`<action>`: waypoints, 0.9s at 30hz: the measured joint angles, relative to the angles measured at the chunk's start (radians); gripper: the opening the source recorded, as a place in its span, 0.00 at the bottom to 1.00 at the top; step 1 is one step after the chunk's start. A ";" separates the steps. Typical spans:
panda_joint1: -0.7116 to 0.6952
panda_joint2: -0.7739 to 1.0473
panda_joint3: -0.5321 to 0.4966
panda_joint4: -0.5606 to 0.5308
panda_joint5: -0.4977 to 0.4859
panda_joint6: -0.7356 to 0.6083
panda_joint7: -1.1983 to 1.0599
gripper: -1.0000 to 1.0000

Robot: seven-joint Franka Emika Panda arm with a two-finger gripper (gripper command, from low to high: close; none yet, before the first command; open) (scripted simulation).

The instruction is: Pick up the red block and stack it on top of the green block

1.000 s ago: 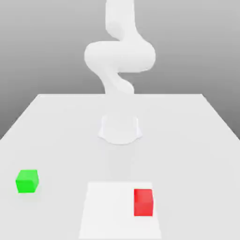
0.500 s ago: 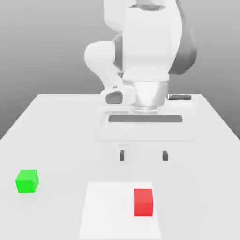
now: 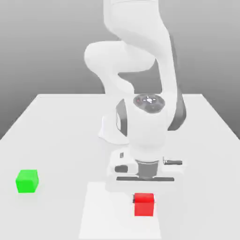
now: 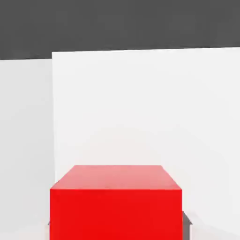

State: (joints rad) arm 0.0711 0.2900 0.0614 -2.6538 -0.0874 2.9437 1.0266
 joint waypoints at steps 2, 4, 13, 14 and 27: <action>-0.007 -0.033 0.010 -0.005 0.009 -0.028 -0.006 0.00; -0.016 -0.095 0.023 -0.014 0.030 -0.081 -0.022 0.00; -0.212 -0.247 -0.081 -0.025 0.077 -0.221 0.156 0.00; -0.245 -0.252 -0.098 -0.024 0.077 -0.228 0.194 0.00; -0.678 -0.251 -0.247 -0.006 0.105 -0.244 0.609 0.00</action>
State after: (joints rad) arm -0.6065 0.0386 -0.1852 -2.6598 0.0177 2.6995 1.6357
